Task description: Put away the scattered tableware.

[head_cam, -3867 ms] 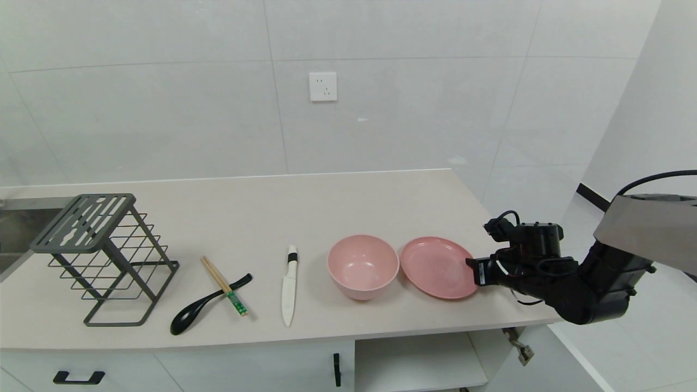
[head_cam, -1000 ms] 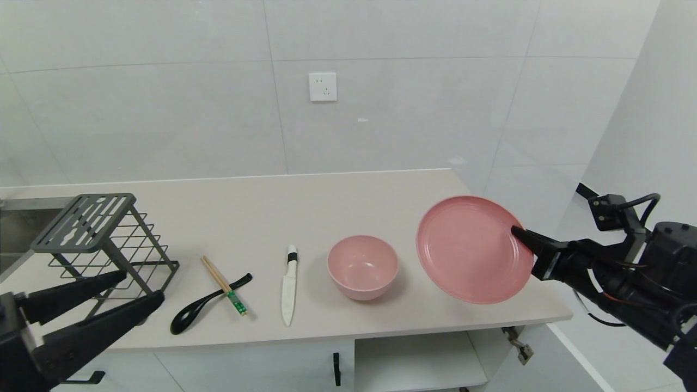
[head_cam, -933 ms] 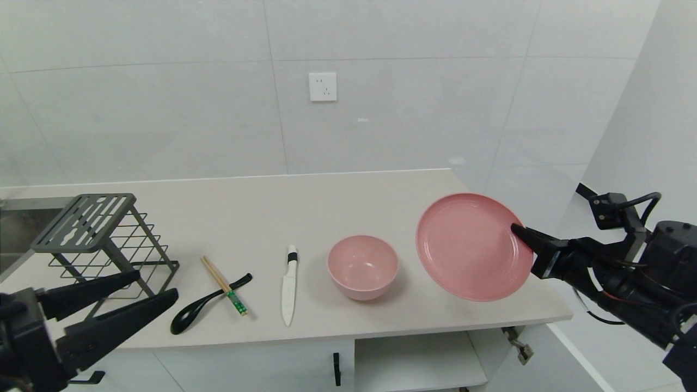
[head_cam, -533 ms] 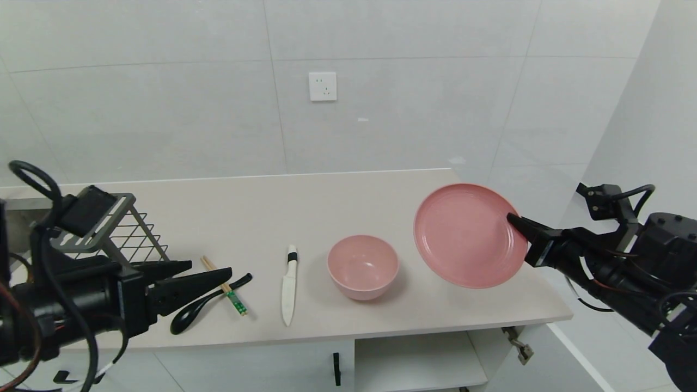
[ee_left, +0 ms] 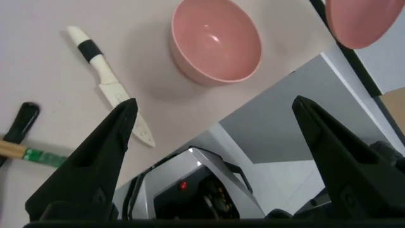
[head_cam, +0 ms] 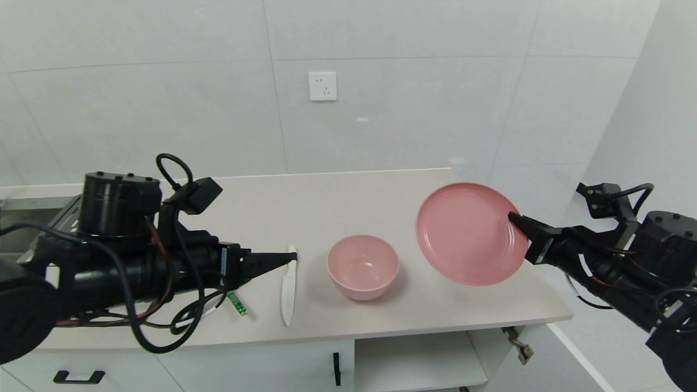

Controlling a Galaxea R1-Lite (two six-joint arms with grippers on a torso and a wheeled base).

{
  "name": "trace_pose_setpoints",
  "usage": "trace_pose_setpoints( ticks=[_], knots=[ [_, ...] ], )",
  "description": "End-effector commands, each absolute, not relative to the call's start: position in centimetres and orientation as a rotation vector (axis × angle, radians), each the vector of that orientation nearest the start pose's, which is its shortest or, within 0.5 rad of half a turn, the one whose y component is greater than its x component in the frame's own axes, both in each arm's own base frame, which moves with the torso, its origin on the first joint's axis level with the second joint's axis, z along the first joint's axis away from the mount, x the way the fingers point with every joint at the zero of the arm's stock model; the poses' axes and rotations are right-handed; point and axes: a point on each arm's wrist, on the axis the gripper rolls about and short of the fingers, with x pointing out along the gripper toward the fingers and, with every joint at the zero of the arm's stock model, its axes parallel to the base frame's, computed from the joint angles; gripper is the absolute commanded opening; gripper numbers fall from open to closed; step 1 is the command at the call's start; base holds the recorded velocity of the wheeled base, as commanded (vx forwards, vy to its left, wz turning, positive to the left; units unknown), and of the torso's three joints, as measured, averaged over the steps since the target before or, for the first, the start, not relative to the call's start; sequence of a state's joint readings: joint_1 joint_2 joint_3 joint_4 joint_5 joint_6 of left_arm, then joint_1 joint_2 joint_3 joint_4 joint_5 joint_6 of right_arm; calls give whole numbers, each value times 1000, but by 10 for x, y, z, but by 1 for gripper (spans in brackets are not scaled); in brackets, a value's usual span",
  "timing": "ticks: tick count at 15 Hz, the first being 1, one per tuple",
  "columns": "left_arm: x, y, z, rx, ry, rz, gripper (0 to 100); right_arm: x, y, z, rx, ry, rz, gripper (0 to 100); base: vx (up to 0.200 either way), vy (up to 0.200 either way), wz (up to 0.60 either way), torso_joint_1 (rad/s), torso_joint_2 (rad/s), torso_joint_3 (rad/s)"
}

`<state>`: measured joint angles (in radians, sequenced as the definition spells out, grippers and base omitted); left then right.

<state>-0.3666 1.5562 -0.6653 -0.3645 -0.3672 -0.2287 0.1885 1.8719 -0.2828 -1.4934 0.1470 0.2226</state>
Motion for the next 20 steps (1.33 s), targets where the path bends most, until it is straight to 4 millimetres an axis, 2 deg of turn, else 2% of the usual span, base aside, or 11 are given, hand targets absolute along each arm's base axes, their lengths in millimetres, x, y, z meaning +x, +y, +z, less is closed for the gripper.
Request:
trace_pose_setpoints(
  ticks=[1, 3, 5, 6, 10, 14, 17, 20],
  knots=[
    [259, -125, 143, -183, 681, -657, 100, 259, 53, 101, 218, 131, 324, 0, 0, 0, 0, 0, 0, 0],
    [279, -137, 133, -171, 695, -639, 100, 261, 53, 99, 218, 136, 325, 0, 0, 0, 0, 0, 0, 0],
    [281, -139, 132, -169, 697, -642, 100, 261, 53, 99, 218, 137, 325, 0, 0, 0, 0, 0, 0, 0],
    [299, -150, 116, -160, 731, -637, 100, 262, 54, 98, 218, 136, 326, 0, 0, 0, 0, 0, 0, 0],
    [327, -163, 96, -151, 691, -608, 100, 265, 54, 100, 218, 122, 326, 0, 0, 0, 0, 0, 0, 0],
    [343, -179, 75, -133, 662, -576, 100, 269, 56, 95, 215, 136, 330, 0, 0, 0, 0, 0, 0, 0],
    [352, -184, 67, -132, 665, -577, 100, 270, 55, 95, 217, 134, 327, 0, 0, 0, 0, 0, 0, 0],
    [356, -193, 53, -125, 678, -590, 100, 272, 56, 92, 216, 142, 326, 0, 0, 0, 0, 0, 0, 0]
  ],
)
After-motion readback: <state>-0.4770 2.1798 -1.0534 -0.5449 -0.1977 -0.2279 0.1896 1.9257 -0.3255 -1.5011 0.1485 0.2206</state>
